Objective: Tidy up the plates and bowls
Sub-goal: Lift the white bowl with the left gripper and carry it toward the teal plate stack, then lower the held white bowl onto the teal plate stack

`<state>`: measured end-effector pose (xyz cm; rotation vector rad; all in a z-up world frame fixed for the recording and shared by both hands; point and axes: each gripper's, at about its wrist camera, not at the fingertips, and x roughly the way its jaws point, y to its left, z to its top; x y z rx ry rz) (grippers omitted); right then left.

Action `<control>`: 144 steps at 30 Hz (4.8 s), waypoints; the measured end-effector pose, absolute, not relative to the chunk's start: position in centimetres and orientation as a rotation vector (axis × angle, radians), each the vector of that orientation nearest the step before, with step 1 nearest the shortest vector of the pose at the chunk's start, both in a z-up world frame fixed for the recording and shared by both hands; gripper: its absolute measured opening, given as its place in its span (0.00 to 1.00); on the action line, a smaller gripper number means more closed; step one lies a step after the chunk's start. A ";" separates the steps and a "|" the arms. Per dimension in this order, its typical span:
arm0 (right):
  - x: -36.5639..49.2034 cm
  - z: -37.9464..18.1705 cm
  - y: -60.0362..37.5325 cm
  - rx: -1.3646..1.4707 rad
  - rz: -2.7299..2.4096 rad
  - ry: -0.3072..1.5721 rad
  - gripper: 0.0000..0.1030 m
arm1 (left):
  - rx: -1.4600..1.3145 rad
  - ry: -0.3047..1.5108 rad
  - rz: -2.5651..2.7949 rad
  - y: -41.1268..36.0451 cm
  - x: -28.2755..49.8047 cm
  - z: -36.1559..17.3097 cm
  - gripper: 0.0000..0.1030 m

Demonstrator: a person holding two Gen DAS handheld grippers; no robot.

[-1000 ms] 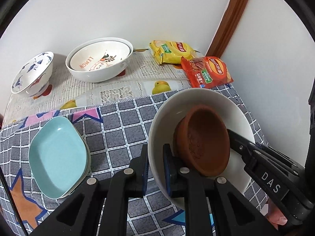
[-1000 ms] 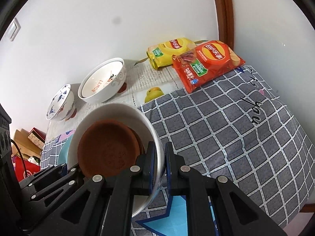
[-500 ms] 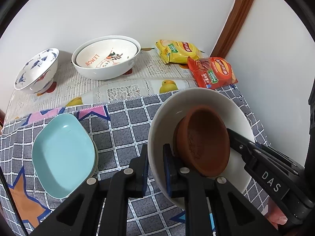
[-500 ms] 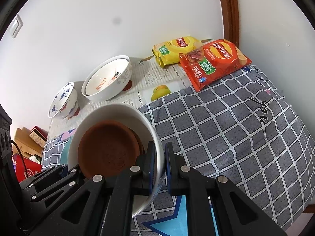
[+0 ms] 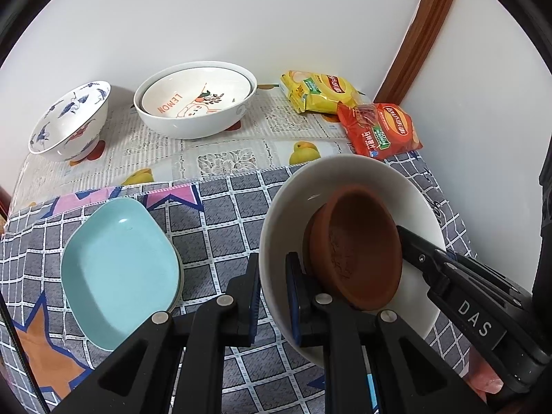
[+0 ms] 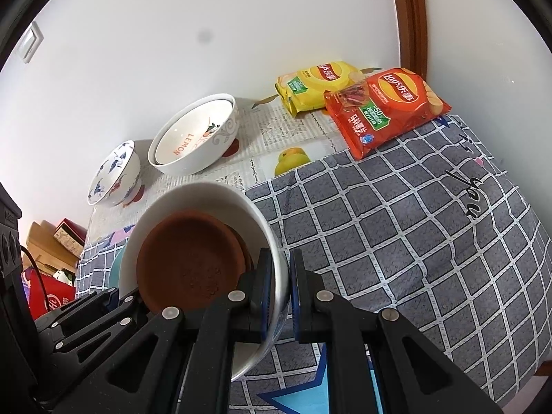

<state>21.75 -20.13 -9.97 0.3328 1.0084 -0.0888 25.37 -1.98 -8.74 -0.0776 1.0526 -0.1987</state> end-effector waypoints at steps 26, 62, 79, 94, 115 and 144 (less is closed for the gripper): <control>22.7 -10.4 -17.1 0.321 -0.044 1.017 0.09 | -0.110 1.054 -0.163 1.3 24.8 -9.0 0.13; 25.6 -13.0 -10.9 0.316 0.041 1.064 0.08 | -0.136 1.060 -0.056 8.3 25.2 -11.2 0.10; 27.3 -13.9 -5.2 0.293 0.130 1.098 0.09 | -0.177 1.060 0.017 14.1 24.7 -11.5 0.10; 28.5 -16.0 -2.0 0.264 0.166 1.145 0.09 | -0.209 1.086 0.050 17.4 24.7 -13.3 0.10; 30.6 -17.7 -2.0 0.254 0.121 1.176 0.09 | -0.286 1.119 0.013 18.1 26.5 -15.7 0.12; 29.6 -16.3 -2.6 0.206 0.151 1.165 0.16 | -0.266 1.128 0.005 18.0 25.7 -14.9 0.21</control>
